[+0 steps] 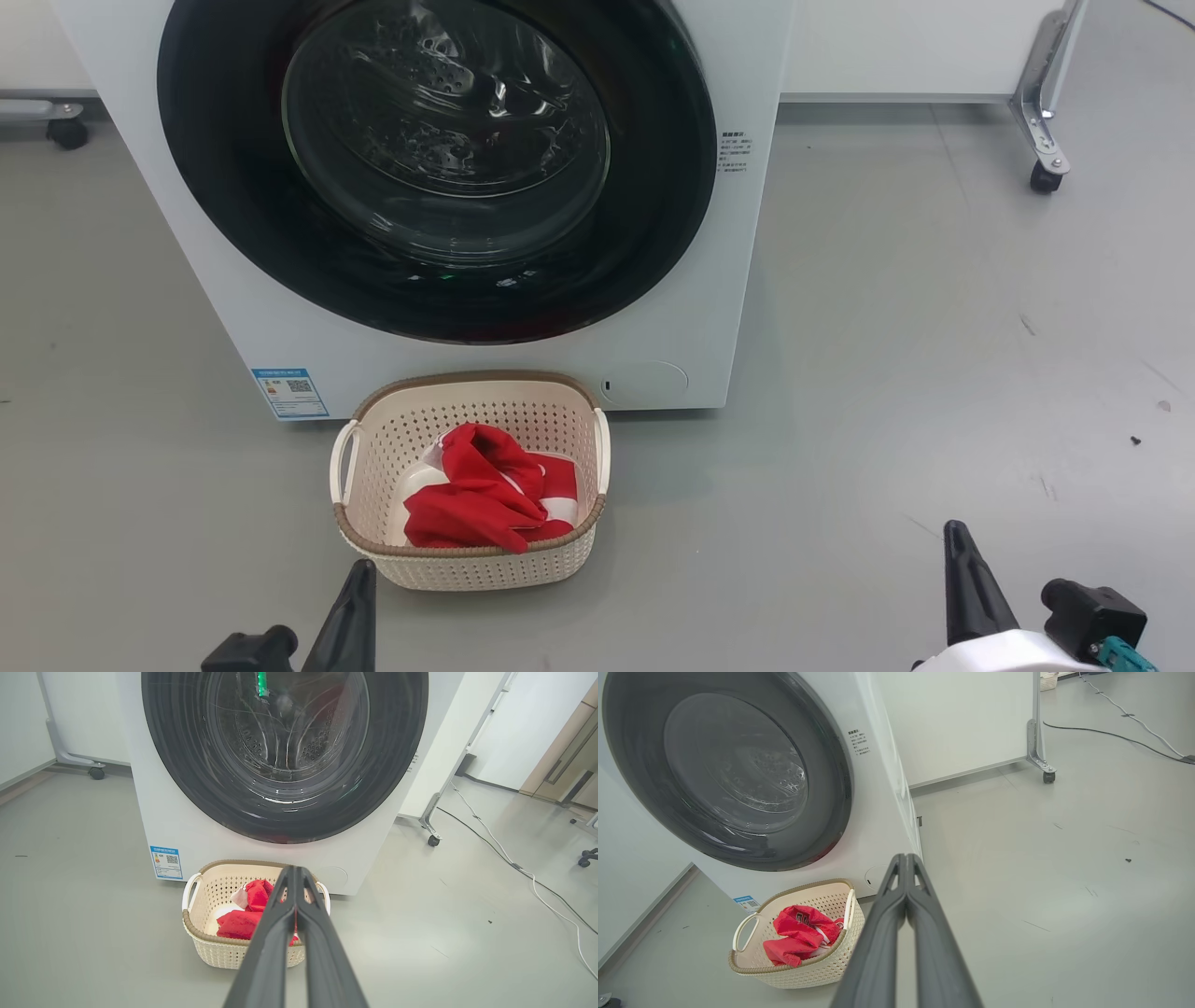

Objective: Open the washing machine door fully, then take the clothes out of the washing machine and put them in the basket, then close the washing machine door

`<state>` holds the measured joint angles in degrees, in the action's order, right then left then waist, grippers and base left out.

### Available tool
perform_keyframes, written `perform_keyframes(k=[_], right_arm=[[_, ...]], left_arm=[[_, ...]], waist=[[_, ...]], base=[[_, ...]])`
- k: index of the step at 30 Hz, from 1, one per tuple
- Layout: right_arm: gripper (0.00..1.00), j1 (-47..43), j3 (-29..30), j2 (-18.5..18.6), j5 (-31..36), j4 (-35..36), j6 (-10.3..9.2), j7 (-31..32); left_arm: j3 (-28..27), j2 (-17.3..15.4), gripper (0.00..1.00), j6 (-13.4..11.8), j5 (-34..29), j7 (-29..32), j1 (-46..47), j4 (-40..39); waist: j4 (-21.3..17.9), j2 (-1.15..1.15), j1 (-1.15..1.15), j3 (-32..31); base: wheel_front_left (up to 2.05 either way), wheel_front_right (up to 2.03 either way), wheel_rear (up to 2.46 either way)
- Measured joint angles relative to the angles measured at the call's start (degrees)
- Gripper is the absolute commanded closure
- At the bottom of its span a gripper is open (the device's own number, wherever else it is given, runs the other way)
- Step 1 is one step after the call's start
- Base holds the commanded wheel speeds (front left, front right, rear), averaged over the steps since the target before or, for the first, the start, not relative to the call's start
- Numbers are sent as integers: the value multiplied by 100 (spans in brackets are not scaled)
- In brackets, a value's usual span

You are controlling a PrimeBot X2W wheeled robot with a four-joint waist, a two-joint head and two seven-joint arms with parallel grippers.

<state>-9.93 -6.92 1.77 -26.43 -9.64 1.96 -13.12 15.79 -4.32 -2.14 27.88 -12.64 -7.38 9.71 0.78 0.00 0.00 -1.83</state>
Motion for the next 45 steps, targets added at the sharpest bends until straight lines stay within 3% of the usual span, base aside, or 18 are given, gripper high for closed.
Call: perform_keyframes(k=[45], right_arm=[[100,573,548,156,-3533,-204,203,851]], left_arm=[[-843,-7,100,397,3453,818,403,190]], waist=[[-40,0,0,108]], base=[[0,0,0]])
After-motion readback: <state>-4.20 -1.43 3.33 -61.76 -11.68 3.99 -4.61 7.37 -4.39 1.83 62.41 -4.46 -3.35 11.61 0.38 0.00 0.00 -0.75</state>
